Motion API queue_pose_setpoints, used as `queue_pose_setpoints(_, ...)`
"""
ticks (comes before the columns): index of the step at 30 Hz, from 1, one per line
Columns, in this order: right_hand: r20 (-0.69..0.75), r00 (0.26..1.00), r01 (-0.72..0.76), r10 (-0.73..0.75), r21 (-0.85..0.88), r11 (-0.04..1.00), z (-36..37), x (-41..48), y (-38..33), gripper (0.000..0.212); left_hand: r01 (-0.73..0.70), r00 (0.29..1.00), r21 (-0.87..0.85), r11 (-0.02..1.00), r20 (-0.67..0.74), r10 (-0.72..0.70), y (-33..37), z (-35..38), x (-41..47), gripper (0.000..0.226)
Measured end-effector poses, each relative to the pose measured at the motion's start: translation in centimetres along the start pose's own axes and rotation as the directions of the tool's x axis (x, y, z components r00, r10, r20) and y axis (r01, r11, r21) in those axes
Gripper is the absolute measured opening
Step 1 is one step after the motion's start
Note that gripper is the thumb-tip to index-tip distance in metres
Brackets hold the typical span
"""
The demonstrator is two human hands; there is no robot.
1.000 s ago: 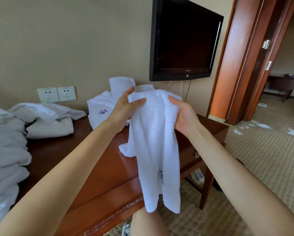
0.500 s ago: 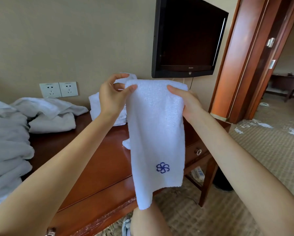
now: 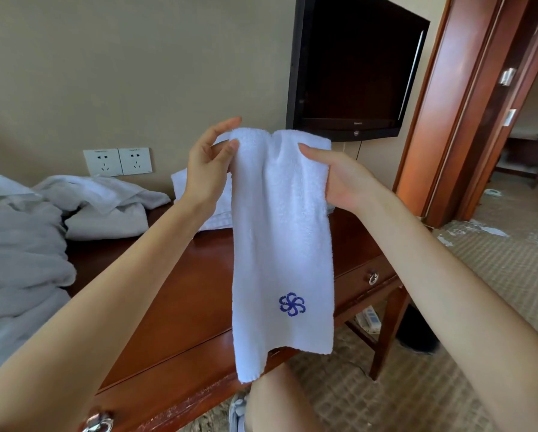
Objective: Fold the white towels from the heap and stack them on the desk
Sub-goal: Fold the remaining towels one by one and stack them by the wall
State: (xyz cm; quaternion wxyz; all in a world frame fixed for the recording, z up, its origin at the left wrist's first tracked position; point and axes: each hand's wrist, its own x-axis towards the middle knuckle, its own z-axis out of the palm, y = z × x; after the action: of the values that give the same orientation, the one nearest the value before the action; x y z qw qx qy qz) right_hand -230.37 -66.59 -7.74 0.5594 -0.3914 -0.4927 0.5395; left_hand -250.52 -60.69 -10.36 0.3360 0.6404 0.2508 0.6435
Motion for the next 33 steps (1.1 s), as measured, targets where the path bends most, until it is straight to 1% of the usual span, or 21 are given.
queue_pose_setpoints(2, -0.008, 1.000, 0.014, -0.014, 0.005, 1.000, 0.0, -0.2, -0.4, 0.018, 0.048, 0.999, -0.023, 0.999, -0.012, -0.048, -0.1, -0.2, -0.4, 0.031)
queue_pose_setpoints(5, -0.029, 0.999, 0.034, -0.033, 0.030, 0.999, 0.0, -0.2, -1.1, 0.019, 0.169, 0.985, -0.073, 0.983, -0.013, -0.171, -0.3, -0.4, -1.0, 0.038)
queue_pose_setpoints(9, -0.036, 0.996, 0.084, -0.082, 0.070, 0.994, 0.5, -0.1, -1.9, 0.020, 0.330, 0.944, -0.097, 0.939, 0.040, -0.327, -0.2, 0.8, -3.3, 0.055)
queue_pose_setpoints(11, -0.057, 0.992, 0.114, -0.108, 0.108, 0.988, 0.9, 0.0, -2.3, 0.023, 0.365, 0.925, -0.037, 0.930, 0.130, -0.358, -1.0, 1.2, -6.2, 0.049)
queue_pose_setpoints(12, -0.079, 0.990, 0.126, -0.118, 0.111, 0.986, 1.2, 0.1, -2.6, 0.025, 0.393, 0.895, 0.013, 0.919, 0.224, -0.386, -1.8, 1.2, -7.8, 0.046)
queue_pose_setpoints(13, -0.099, 0.987, 0.138, -0.127, 0.109, 0.984, 1.4, 0.3, -2.8, 0.027, 0.446, 0.836, 0.075, 0.892, 0.320, -0.445, -2.8, 0.9, -9.4, 0.043)
queue_pose_setpoints(14, -0.118, 0.985, 0.141, -0.127, 0.113, 0.984, 1.6, 0.5, -2.9, 0.030, 0.507, 0.766, 0.136, 0.851, 0.383, -0.517, -3.7, 0.6, -10.7, 0.040)
queue_pose_setpoints(15, -0.131, 0.983, 0.142, -0.126, 0.114, 0.983, 1.9, 0.8, -3.0, 0.032, 0.558, 0.713, 0.176, 0.811, 0.398, -0.577, -4.7, 0.1, -11.6, 0.037)
queue_pose_setpoints(16, -0.139, 0.982, 0.142, -0.125, 0.124, 0.982, 2.2, 0.9, -3.1, 0.033, 0.596, 0.691, 0.181, 0.783, 0.381, -0.614, -5.4, -0.5, -12.1, 0.035)
queue_pose_setpoints(17, -0.141, 0.982, 0.147, -0.127, 0.138, 0.980, 2.5, 1.1, -3.1, 0.031, 0.622, 0.691, 0.165, 0.765, 0.343, -0.636, -5.9, -1.3, -12.0, 0.032)
queue_pose_setpoints(20, -0.173, 0.972, 0.200, -0.162, 0.232, 0.952, 2.9, 1.8, -3.2, 0.020, 0.637, 0.743, 0.102, 0.764, 0.183, -0.644, -5.6, -3.9, -9.5, 0.025)
queue_pose_setpoints(22, -0.199, 0.947, 0.299, -0.251, 0.271, 0.915, 2.9, 2.6, -3.7, 0.022, 0.588, 0.800, 0.112, 0.801, 0.060, -0.596, -4.4, -6.1, -6.7, 0.021)
queue_pose_setpoints(23, -0.201, 0.940, 0.328, -0.276, 0.306, 0.894, 3.1, 3.0, -4.0, 0.031, 0.541, 0.837, 0.167, 0.825, -0.004, -0.548, -3.5, -7.3, -5.0, 0.016)
queue_pose_setpoints(25, -0.205, 0.936, 0.344, -0.285, 0.375, 0.861, 3.6, 4.1, -4.3, 0.054, 0.388, 0.921, 0.313, 0.867, -0.089, -0.380, -1.6, -9.5, -1.7, 0.008)
queue_pose_setpoints(26, -0.209, 0.935, 0.349, -0.286, 0.400, 0.848, 3.8, 4.9, -4.2, 0.061, 0.290, 0.957, 0.383, 0.877, -0.098, -0.273, -0.7, -10.5, -0.1, 0.004)
queue_pose_setpoints(27, -0.222, 0.933, 0.355, -0.284, 0.419, 0.836, 4.0, 5.7, -4.0, 0.062, 0.186, 0.983, 0.463, 0.867, -0.101, -0.157, 0.2, -11.4, 1.3, 0.006)
queue_pose_setpoints(28, -0.239, 0.929, 0.360, -0.281, 0.418, 0.834, 4.1, 6.7, -3.7, 0.056, 0.085, 0.994, 0.561, 0.823, -0.105, -0.031, 0.9, -12.2, 2.5, 0.009)
queue_pose_setpoints(29, -0.275, 0.925, 0.361, -0.263, 0.416, 0.834, 4.1, 7.7, -3.1, 0.045, 0.002, 0.990, 0.667, 0.745, -0.108, 0.093, 1.3, -13.0, 3.3, 0.009)
queue_pose_setpoints(30, -0.309, 0.916, 0.363, -0.257, 0.363, 0.858, 4.1, 8.5, -2.2, 0.033, -0.045, 0.974, 0.758, 0.651, -0.110, 0.196, 1.5, -13.6, 3.6, 0.012)
queue_pose_setpoints(32, -0.343, 0.907, 0.332, -0.243, 0.231, 0.914, 2.9, 10.0, 1.0, 0.010, -0.084, 0.947, 0.850, 0.521, -0.094, 0.306, 0.8, -14.6, 2.6, 0.021)
queue_pose_setpoints(33, -0.319, 0.914, 0.291, -0.250, 0.087, 0.953, 2.0, 10.3, 3.1, 0.014, -0.101, 0.954, 0.862, 0.497, -0.059, 0.296, -0.3, -15.1, 1.4, 0.024)
